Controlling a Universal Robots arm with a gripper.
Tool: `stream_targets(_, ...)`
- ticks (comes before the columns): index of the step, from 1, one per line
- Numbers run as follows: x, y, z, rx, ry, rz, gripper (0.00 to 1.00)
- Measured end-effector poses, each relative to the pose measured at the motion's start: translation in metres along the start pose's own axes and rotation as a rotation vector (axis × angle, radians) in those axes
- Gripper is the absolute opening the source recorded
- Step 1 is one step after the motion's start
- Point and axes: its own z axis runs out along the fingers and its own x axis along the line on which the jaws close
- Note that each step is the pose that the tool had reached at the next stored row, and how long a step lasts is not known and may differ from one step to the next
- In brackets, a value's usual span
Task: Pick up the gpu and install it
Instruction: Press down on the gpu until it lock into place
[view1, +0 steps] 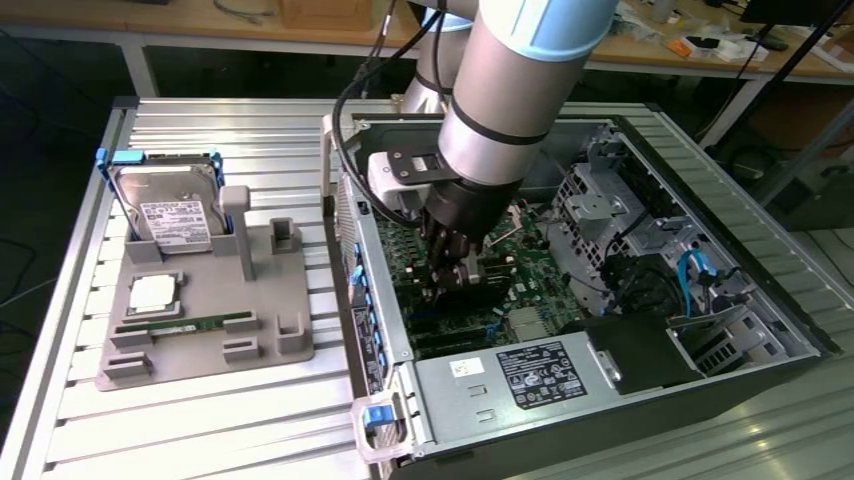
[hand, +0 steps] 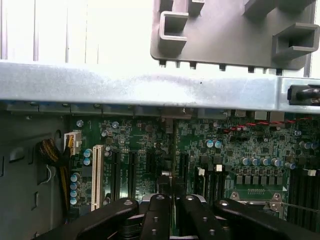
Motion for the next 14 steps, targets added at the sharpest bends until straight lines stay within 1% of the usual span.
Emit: stream_targets(14, -0.001, 0.0168, 0.0005, 0.0, 0.0, 0.0, 0.16)
